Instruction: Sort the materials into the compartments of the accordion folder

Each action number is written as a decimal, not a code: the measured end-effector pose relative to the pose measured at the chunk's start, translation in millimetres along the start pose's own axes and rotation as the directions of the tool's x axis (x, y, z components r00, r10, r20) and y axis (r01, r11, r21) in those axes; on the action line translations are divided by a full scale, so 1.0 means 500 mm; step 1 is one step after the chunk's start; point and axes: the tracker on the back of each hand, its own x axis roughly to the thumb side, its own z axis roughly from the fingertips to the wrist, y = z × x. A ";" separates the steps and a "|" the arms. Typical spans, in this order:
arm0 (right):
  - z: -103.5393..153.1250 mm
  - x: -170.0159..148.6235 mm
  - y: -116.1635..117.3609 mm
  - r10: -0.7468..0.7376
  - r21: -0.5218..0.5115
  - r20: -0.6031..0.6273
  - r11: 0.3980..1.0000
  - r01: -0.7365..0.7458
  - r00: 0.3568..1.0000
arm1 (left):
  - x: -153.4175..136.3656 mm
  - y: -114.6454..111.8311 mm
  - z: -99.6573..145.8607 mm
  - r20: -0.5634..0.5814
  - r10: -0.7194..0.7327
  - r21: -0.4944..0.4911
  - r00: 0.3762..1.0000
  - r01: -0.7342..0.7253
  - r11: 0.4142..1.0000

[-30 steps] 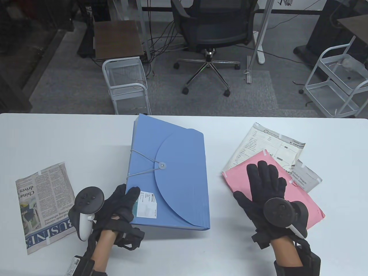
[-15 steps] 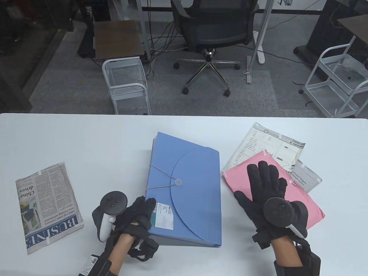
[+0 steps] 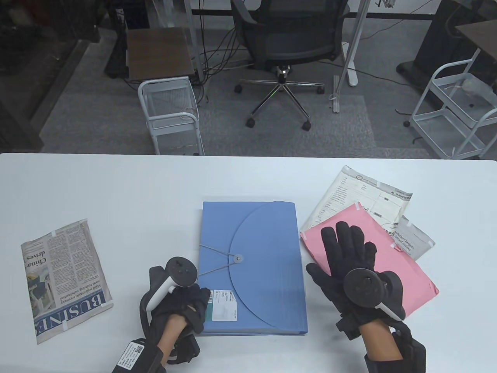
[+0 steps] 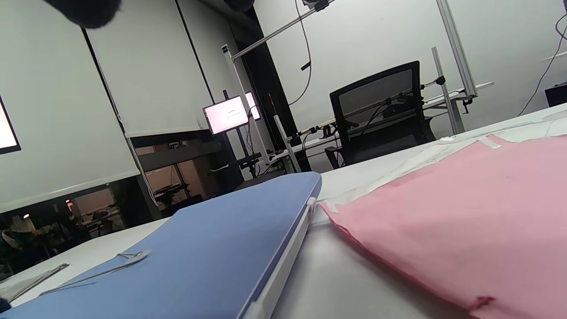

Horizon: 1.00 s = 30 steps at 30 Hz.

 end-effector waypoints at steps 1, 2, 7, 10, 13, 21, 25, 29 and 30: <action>-0.001 0.004 0.006 0.007 0.014 0.005 1.000 -0.007 1.000 | 0.002 0.002 0.001 -0.016 -0.043 -0.001 0.999 0.043 0.999; -0.003 0.009 0.013 0.016 0.032 0.014 0.999 -0.016 1.000 | 0.005 0.004 0.004 -0.030 -0.092 -0.007 0.995 0.091 0.996; -0.013 0.046 0.070 0.059 0.186 0.079 0.980 -0.073 0.995 | 0.008 0.027 0.011 -0.075 -0.166 0.089 0.983 0.172 0.981; -0.021 0.074 0.114 0.060 0.326 0.123 0.940 -0.098 0.991 | 0.016 0.047 0.017 -0.077 -0.147 0.126 0.986 0.156 0.980; -0.027 0.103 0.160 0.101 0.480 0.142 0.863 -0.158 0.985 | 0.045 0.068 0.021 -0.087 -0.156 0.214 0.984 0.171 0.962; -0.023 0.144 0.204 0.154 0.569 0.219 0.782 -0.254 0.964 | 0.158 0.049 -0.033 -0.073 -0.299 0.341 0.952 0.305 0.889; -0.018 0.142 0.226 0.156 0.615 0.214 0.746 -0.257 0.964 | 0.177 0.008 -0.066 -0.133 -0.452 0.316 0.882 0.470 0.824; -0.018 0.139 0.233 0.153 0.621 0.211 0.741 -0.254 0.965 | 0.193 -0.010 -0.064 -0.143 -0.561 0.459 0.816 0.556 0.693; -0.018 0.138 0.236 0.158 0.625 0.213 0.736 -0.259 0.964 | 0.196 -0.012 -0.064 -0.141 -0.571 0.466 0.809 0.563 0.683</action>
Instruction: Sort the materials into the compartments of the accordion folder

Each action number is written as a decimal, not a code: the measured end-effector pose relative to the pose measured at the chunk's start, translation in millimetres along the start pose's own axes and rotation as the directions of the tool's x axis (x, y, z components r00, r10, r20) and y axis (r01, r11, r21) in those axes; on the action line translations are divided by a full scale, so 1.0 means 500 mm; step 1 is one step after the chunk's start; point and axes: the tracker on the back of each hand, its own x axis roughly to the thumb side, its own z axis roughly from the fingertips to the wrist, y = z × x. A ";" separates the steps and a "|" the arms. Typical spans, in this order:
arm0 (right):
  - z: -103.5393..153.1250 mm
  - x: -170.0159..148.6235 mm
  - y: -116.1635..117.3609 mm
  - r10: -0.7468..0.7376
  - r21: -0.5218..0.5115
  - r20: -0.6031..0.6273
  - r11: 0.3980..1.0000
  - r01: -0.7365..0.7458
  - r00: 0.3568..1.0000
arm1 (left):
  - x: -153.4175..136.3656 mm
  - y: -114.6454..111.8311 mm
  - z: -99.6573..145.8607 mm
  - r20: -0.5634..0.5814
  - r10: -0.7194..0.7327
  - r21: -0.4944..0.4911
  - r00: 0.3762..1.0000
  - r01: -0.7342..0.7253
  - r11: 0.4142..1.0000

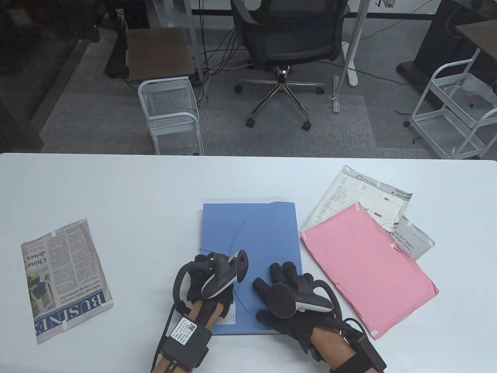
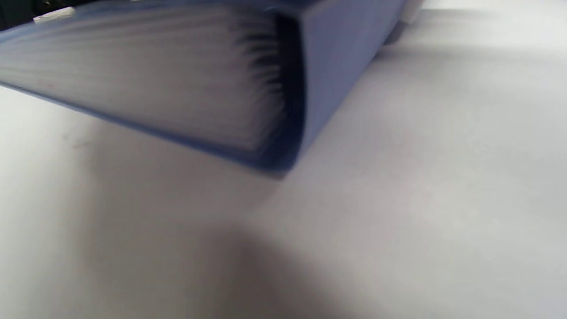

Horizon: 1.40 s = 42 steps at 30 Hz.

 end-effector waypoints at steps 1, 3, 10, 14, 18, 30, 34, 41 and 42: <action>0.000 0.000 0.000 0.001 0.002 -0.001 1.000 -0.001 1.000 | 0.002 0.000 -0.001 -0.008 0.005 0.003 1.000 -0.005 1.000; 0.000 -0.001 0.000 -0.016 -0.003 0.000 1.000 0.016 1.000 | 0.005 -0.002 -0.004 -0.006 0.019 0.002 1.000 -0.019 1.000; -0.002 -0.003 0.000 -0.034 -0.014 0.002 0.999 0.034 0.999 | -0.013 -0.003 -0.003 0.011 0.183 0.024 0.983 -0.183 0.983; -0.004 -0.004 0.000 -0.037 -0.019 -0.001 0.999 0.037 0.999 | -0.011 0.006 -0.002 0.043 0.281 0.113 0.959 -0.284 0.952; -0.006 -0.002 0.000 -0.024 -0.010 -0.006 1.000 0.024 1.000 | 0.000 0.005 -0.005 0.053 0.294 0.136 0.954 -0.299 0.945; -0.007 -0.001 0.000 -0.020 -0.006 -0.004 1.000 0.020 1.000 | -0.036 -0.010 -0.019 -0.048 0.511 0.133 0.859 -0.501 0.855; -0.008 -0.002 0.000 -0.029 0.000 -0.003 1.000 0.029 1.000 | -0.070 -0.013 -0.016 -0.125 0.451 0.116 0.884 -0.439 0.891; -0.008 0.001 0.000 -0.038 0.030 -0.006 0.999 0.038 0.999 | -0.094 -0.039 -0.027 -0.185 0.400 -0.112 0.898 -0.424 0.899; -0.008 0.004 -0.002 -0.034 0.032 -0.008 0.999 0.035 0.999 | -0.093 -0.040 -0.027 -0.192 0.394 -0.122 0.899 -0.421 0.899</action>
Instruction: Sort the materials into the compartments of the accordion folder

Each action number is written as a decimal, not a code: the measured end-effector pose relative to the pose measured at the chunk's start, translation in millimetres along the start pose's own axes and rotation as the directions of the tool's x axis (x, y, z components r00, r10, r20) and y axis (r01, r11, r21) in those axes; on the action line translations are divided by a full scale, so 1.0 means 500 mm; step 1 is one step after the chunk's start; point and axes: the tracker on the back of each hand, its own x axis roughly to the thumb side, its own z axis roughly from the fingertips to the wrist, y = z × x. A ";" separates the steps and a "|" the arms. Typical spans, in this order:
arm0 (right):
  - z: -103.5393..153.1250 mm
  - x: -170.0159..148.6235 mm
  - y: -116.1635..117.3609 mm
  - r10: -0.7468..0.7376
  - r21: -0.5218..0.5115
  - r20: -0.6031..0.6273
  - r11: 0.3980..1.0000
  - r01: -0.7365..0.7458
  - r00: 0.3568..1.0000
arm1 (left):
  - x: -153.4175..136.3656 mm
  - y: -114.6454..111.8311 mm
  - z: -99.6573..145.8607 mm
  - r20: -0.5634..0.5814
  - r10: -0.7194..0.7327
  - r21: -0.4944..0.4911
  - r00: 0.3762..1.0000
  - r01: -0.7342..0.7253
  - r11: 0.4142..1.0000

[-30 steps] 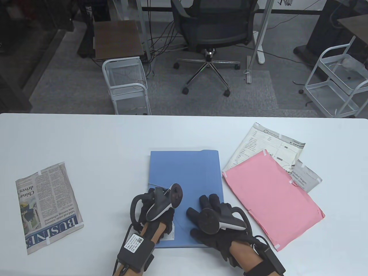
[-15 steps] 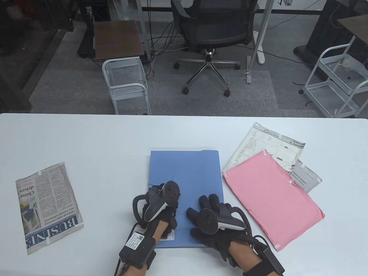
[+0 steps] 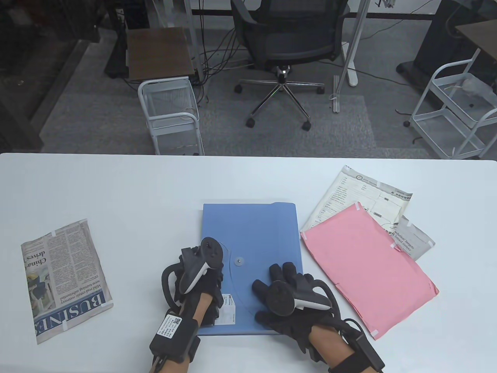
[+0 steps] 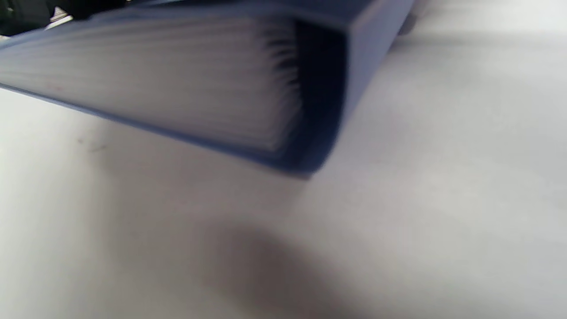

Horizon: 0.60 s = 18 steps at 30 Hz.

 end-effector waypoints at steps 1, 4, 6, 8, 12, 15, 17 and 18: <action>0.001 0.005 -0.003 0.014 0.000 -0.003 1.000 -0.014 1.000 | 0.004 0.001 0.000 0.001 -0.001 0.008 1.000 0.001 1.000; 0.003 0.019 -0.007 0.039 -0.028 0.004 0.999 -0.039 0.999 | 0.012 -0.002 0.000 0.007 -0.032 -0.011 0.999 0.032 0.999; 0.005 0.032 -0.010 0.049 -0.080 0.013 0.996 -0.048 0.999 | 0.013 -0.003 -0.001 0.010 -0.039 -0.014 0.999 0.040 0.999; 0.003 0.049 -0.013 0.066 -0.075 0.026 0.995 -0.064 0.997 | 0.005 -0.006 -0.006 0.004 -0.020 -0.048 1.000 0.020 0.999; 0.002 0.079 -0.014 0.105 -0.106 0.060 0.990 -0.098 0.993 | -0.007 -0.008 -0.009 -0.001 0.030 -0.057 1.000 -0.030 0.998; 0.014 0.095 -0.028 0.123 -0.193 0.085 0.976 -0.105 0.989 | -0.009 -0.008 -0.011 0.001 0.016 -0.062 1.000 -0.016 0.998; 0.028 0.099 -0.047 0.131 -0.211 0.055 0.971 -0.117 0.990 | -0.006 -0.007 -0.011 0.007 -0.003 -0.060 1.000 0.004 0.998; 0.037 0.100 -0.059 0.138 -0.224 0.036 0.966 -0.127 0.990 | -0.005 -0.007 -0.011 0.006 -0.007 -0.058 1.000 0.007 0.998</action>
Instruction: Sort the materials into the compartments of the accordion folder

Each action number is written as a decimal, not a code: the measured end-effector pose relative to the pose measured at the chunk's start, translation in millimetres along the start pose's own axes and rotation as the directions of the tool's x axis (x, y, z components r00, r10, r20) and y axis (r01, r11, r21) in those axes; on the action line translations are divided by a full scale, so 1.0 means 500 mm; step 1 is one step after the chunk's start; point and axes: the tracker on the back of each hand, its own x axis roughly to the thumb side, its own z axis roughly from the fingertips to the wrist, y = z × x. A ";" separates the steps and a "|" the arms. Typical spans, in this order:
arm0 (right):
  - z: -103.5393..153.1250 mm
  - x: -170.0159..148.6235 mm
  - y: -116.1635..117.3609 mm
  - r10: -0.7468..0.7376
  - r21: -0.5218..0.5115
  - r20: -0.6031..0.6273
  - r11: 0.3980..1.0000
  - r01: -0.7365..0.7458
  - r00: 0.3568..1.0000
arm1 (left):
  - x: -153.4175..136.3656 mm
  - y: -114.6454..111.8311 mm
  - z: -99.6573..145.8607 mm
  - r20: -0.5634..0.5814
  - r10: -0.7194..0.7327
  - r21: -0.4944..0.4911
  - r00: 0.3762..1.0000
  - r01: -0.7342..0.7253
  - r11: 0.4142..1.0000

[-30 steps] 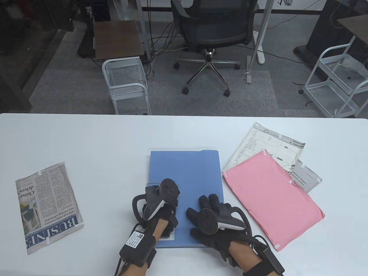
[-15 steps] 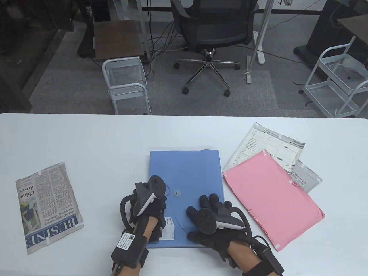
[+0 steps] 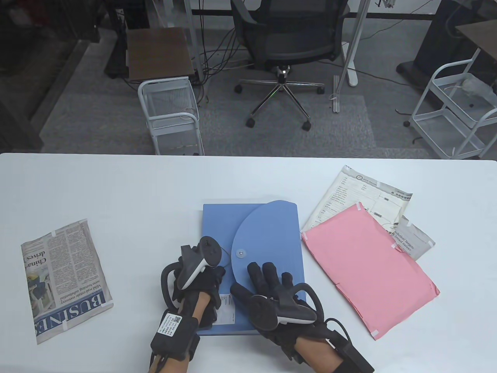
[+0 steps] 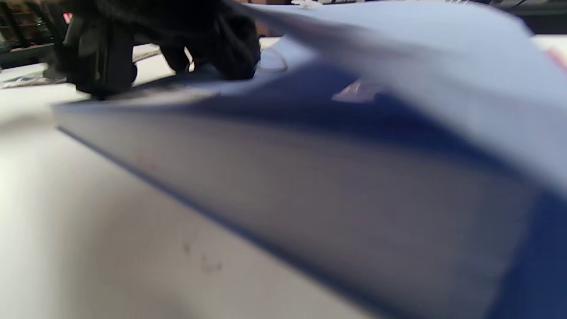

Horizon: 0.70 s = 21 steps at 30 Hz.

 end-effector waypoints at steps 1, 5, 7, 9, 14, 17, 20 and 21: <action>0.008 -0.002 -0.014 0.018 -0.014 -0.010 1.000 -0.019 1.000 | 0.000 0.000 0.000 0.000 0.001 0.000 1.000 -0.001 1.000; 0.050 -0.027 -0.077 0.034 -0.104 -0.052 0.994 -0.040 0.998 | 0.001 -0.001 0.000 0.003 0.004 -0.004 1.000 -0.004 1.000; 0.073 -0.047 -0.103 0.015 -0.117 -0.073 0.993 -0.023 0.997 | 0.000 -0.001 -0.001 0.003 0.010 -0.006 1.000 -0.010 1.000; 0.102 -0.077 -0.123 -0.013 -0.184 -0.113 0.983 -0.008 0.994 | -0.001 -0.001 -0.001 0.002 0.016 -0.006 1.000 -0.016 1.000; 0.158 -0.174 -0.139 -0.154 -0.314 -0.232 0.946 0.076 0.960 | -0.001 -0.002 -0.002 0.013 0.018 -0.007 1.000 -0.018 1.000; 0.175 -0.227 -0.132 -0.145 -0.309 -0.368 0.951 0.026 0.919 | 0.003 -0.002 -0.002 0.009 0.000 -0.007 1.000 0.000 1.000; 0.168 -0.274 -0.097 -0.071 -0.183 -0.481 0.983 -0.021 0.874 | 0.001 -0.002 -0.002 0.012 0.002 -0.008 1.000 -0.001 1.000; 0.160 -0.283 -0.077 -0.048 -0.119 -0.511 0.993 -0.015 0.858 | 0.001 -0.002 -0.003 0.014 0.002 -0.008 1.000 -0.001 1.000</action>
